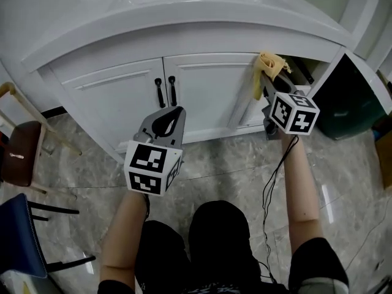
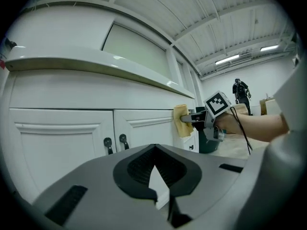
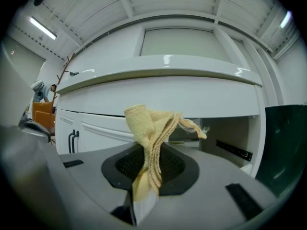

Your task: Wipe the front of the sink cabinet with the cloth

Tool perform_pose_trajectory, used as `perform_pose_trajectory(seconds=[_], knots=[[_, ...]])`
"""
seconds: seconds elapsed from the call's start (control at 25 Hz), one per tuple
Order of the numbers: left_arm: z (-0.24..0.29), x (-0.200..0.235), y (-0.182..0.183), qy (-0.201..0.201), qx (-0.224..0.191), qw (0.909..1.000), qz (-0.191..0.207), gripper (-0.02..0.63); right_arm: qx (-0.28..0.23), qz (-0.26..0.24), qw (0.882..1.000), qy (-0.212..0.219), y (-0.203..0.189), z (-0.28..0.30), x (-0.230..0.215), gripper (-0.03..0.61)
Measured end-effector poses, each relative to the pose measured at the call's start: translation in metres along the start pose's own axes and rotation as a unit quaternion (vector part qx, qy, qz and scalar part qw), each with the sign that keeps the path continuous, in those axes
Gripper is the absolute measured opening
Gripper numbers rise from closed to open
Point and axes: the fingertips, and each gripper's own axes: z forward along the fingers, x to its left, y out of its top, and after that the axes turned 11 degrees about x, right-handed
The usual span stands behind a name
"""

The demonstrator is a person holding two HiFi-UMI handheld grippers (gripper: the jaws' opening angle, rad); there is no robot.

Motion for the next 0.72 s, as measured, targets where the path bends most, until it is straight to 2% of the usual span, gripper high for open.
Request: perform_pose_trajectory(seconds=[0.16,0.28,0.44,0.6,0.72], knots=[[0.007,-0.008,-0.006,-0.01,0.009,0.9999,-0.007,0.015,0.008,-0.003,1.0,-0.016,-0.007,-0.002,-0.017,0.081],[0.005,-0.007,-0.011,-0.008,0.013,0.9999,-0.007,0.015,0.011,-0.003,1.0,-0.006,-0.011,-0.005,-0.009,0.083],[-0.007,0.008,-0.016,0.013,0.007,0.9998,-0.016,0.015,0.012,-0.022,0.998,0.062,-0.018,-0.003,0.049,0.081],[-0.025,0.032,-0.033,0.047,0.01,0.9986,-0.022,0.014,0.01,-0.044,0.988,0.148,-0.028,0.009,0.132,0.081],[-0.039,0.052,-0.053,0.067,0.018,0.9967,-0.041,0.015,0.014,-0.054,0.981,0.187,-0.036,0.025,0.182,0.083]])
